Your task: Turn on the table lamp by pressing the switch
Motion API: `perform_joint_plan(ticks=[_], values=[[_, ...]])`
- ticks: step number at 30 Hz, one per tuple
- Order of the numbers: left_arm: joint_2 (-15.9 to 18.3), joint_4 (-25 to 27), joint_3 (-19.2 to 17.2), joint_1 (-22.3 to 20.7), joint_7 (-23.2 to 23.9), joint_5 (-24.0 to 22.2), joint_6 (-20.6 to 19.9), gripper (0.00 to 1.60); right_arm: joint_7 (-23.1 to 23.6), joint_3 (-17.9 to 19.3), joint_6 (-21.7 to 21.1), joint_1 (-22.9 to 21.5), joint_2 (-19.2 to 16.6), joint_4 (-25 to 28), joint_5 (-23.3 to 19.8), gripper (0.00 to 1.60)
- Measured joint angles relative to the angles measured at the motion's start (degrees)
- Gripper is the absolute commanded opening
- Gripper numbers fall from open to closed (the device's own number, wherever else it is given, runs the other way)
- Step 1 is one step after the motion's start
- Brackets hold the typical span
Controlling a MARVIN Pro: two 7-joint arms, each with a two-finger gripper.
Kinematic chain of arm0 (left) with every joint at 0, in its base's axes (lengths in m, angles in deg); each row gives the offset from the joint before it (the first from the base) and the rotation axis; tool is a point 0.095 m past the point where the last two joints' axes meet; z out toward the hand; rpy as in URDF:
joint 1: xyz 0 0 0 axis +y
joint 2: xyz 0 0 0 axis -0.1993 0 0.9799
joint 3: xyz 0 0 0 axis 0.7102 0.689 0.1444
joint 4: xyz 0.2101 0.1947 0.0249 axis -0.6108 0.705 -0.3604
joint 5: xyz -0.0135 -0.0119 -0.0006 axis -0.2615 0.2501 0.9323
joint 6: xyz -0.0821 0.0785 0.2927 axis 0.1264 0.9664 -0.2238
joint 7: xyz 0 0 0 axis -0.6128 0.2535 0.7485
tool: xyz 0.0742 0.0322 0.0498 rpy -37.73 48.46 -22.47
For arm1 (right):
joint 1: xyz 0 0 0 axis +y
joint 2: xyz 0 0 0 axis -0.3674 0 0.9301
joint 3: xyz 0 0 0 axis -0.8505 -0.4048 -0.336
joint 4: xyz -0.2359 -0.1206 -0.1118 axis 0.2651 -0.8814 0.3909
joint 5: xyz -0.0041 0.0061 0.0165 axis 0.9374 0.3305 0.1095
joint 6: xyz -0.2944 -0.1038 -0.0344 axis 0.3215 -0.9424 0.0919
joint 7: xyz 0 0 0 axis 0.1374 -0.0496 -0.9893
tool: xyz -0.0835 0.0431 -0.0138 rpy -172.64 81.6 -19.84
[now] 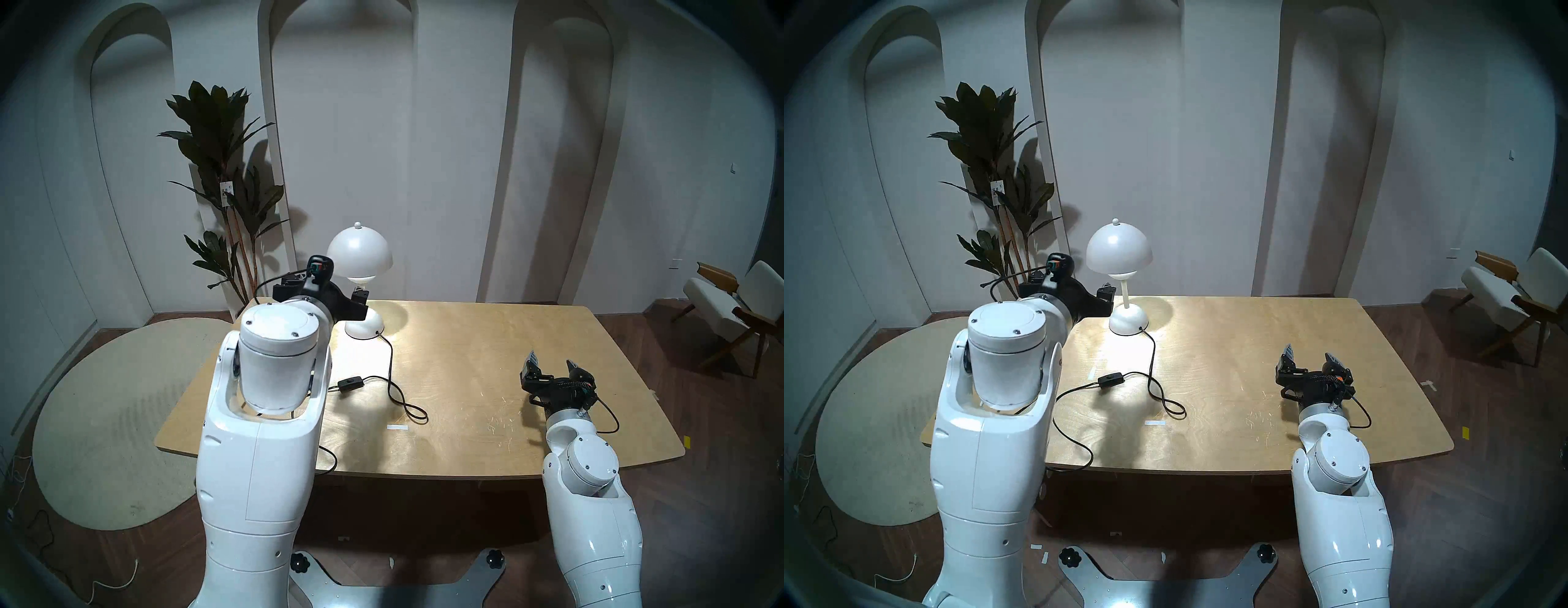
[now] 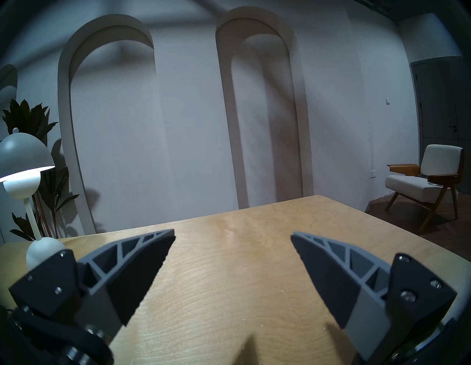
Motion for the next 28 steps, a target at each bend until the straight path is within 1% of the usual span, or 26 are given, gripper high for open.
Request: perform_joint_plan(ticks=[6, 13, 20, 22, 28], values=[[0.99, 2.29, 0.32, 4.40, -6.51, -4.92, 5.41, 1.60, 0.00, 0.00, 0.00, 0.00, 0.00, 0.05, 0.00, 1.60], [1.79, 3.53, 1.41, 8.50, -14.15, -10.92, 11.61, 1.60, 0.00, 0.00, 0.01, 0.03, 0.00, 0.12, 0.00, 1.60], [2.53, 3.69, 3.12, 10.96, -21.13, -15.85, 17.19, 1.60, 0.00, 0.00, 0.03, 0.07, 0.00, 0.24, 0.00, 1.60], [2.86, 3.65, 3.97, 11.66, -23.89, -17.39, 19.38, 1.60, 0.00, 0.00, 0.03, 0.08, 0.00, 0.30, 0.00, 1.60], [3.63, 3.08, 6.10, 12.70, -30.23, -19.89, 24.54, 1.60, 0.00, 0.00, 0.03, 0.13, 0.00, 0.45, 0.00, 1.60]])
